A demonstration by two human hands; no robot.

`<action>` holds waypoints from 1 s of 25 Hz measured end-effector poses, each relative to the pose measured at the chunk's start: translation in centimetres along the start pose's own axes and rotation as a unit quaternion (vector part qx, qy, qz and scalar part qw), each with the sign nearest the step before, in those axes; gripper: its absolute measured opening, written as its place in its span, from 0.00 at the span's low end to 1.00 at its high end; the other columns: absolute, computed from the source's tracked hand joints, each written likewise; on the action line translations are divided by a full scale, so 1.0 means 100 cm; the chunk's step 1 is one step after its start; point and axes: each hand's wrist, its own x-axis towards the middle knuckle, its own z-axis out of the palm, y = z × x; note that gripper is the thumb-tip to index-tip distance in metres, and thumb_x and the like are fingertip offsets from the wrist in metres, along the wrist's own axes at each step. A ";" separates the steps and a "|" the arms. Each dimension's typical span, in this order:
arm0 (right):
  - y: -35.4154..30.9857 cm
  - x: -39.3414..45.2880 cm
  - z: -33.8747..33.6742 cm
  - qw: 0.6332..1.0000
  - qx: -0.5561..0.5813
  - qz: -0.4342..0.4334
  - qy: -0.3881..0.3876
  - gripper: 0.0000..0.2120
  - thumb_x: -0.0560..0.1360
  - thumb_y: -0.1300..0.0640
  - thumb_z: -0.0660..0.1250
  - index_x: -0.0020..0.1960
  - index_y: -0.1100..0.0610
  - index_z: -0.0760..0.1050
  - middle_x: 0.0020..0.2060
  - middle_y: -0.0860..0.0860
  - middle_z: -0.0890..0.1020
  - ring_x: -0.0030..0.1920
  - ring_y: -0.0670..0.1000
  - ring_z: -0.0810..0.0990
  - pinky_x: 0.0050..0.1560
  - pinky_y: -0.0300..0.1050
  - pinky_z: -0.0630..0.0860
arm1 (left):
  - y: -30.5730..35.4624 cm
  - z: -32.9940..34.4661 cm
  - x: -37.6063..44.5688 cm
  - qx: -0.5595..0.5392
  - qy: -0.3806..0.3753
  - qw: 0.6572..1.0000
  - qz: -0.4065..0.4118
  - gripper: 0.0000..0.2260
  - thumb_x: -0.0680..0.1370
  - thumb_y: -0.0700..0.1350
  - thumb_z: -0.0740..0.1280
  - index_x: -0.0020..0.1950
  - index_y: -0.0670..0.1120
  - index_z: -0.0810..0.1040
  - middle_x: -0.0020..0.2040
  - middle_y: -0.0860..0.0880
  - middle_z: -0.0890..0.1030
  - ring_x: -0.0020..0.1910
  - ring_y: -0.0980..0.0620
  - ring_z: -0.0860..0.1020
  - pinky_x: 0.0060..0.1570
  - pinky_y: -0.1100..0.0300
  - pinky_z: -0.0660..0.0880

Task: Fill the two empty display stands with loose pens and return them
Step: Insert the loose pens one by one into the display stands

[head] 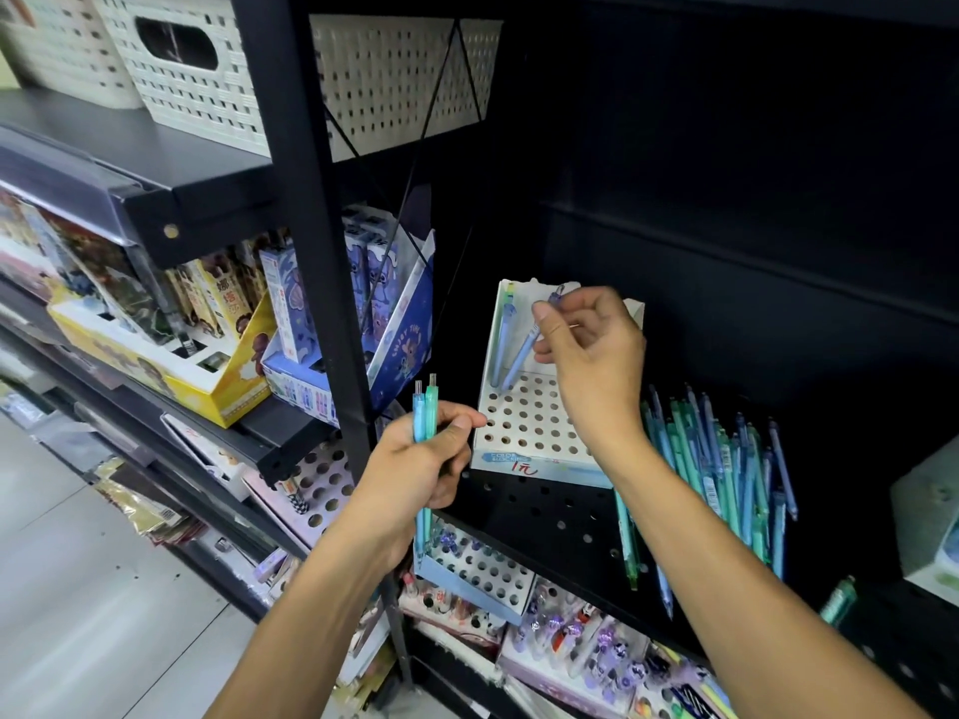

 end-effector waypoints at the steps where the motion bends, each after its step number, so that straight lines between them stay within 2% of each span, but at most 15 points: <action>1: 0.000 0.001 0.002 1.000 -0.001 -0.003 -0.002 0.07 0.77 0.56 0.71 0.46 0.52 0.73 0.41 0.53 0.83 0.36 0.49 0.83 0.42 0.46 0.82 | 0.000 -0.001 0.000 0.001 0.000 1.000 -0.001 0.08 0.84 0.40 0.61 0.53 0.40 0.80 0.29 0.50 0.69 0.24 0.55 0.60 0.25 0.63 0.56; 5: 0.006 0.003 0.006 0.995 -0.083 -0.043 -0.043 0.09 0.76 0.52 0.72 0.47 0.55 0.74 0.40 0.49 0.83 0.39 0.48 0.83 0.44 0.51 0.82 | -0.001 -0.002 0.000 0.001 0.003 1.000 -0.007 0.08 0.83 0.40 0.62 0.53 0.41 0.80 0.29 0.50 0.69 0.24 0.55 0.61 0.24 0.64 0.57; 9: 0.006 0.004 0.015 0.983 -0.151 -0.080 -0.070 0.11 0.75 0.52 0.74 0.46 0.56 0.74 0.35 0.44 0.80 0.36 0.41 0.78 0.41 0.44 0.79 | 0.000 0.000 0.000 0.001 0.001 1.000 -0.009 0.08 0.83 0.40 0.62 0.52 0.42 0.81 0.29 0.50 0.69 0.23 0.56 0.62 0.24 0.64 0.57; 13: 0.011 0.004 0.021 0.976 -0.189 -0.055 -0.093 0.13 0.74 0.49 0.74 0.45 0.57 0.74 0.33 0.45 0.79 0.34 0.43 0.77 0.39 0.44 0.77 | 0.003 0.002 -0.002 0.002 -0.004 1.000 -0.002 0.08 0.83 0.40 0.62 0.52 0.41 0.81 0.29 0.50 0.69 0.23 0.56 0.62 0.24 0.64 0.57; 16: 0.011 -0.004 0.012 0.968 -0.237 -0.066 -0.052 0.16 0.74 0.42 0.71 0.46 0.55 0.73 0.35 0.45 0.79 0.35 0.45 0.77 0.36 0.41 0.73 | 0.007 0.003 -0.005 0.003 -0.015 1.000 0.009 0.08 0.83 0.41 0.62 0.53 0.41 0.80 0.30 0.50 0.68 0.24 0.55 0.61 0.25 0.63 0.56; 18: 0.003 -0.018 0.009 0.978 -0.176 -0.090 -0.069 0.15 0.76 0.43 0.69 0.45 0.55 0.76 0.36 0.46 0.79 0.34 0.44 0.74 0.36 0.41 0.71 | 0.010 0.006 -0.005 0.011 -0.040 0.999 0.013 0.08 0.83 0.40 0.62 0.50 0.41 0.80 0.30 0.49 0.69 0.24 0.55 0.61 0.25 0.62 0.56; 21: -0.008 -0.038 0.008 0.973 -0.017 -0.050 -0.225 0.06 0.76 0.55 0.72 0.45 0.59 0.83 0.40 0.52 0.82 0.39 0.47 0.79 0.42 0.45 0.76 | 0.014 0.015 -0.007 0.023 -0.079 0.996 0.019 0.13 0.83 0.38 0.61 0.39 0.43 0.76 0.31 0.46 0.69 0.24 0.54 0.61 0.25 0.62 0.57; 23: -0.017 -0.039 0.000 0.968 0.047 0.025 -0.244 0.05 0.77 0.61 0.70 0.47 0.62 0.83 0.40 0.54 0.84 0.41 0.47 0.82 0.44 0.41 0.78 | 0.015 0.020 -0.010 0.042 -0.103 0.993 0.031 0.10 0.83 0.39 0.61 0.43 0.43 0.77 0.31 0.45 0.73 0.26 0.53 0.66 0.26 0.63 0.62; 25: -0.026 -0.035 -0.008 0.974 0.056 0.073 -0.208 0.08 0.80 0.61 0.66 0.48 0.63 0.83 0.39 0.54 0.84 0.37 0.44 0.82 0.38 0.36 0.77 | 0.017 0.021 -0.013 0.068 -0.130 0.988 0.044 0.09 0.83 0.43 0.60 0.55 0.43 0.80 0.34 0.45 0.77 0.28 0.52 0.71 0.28 0.62 0.67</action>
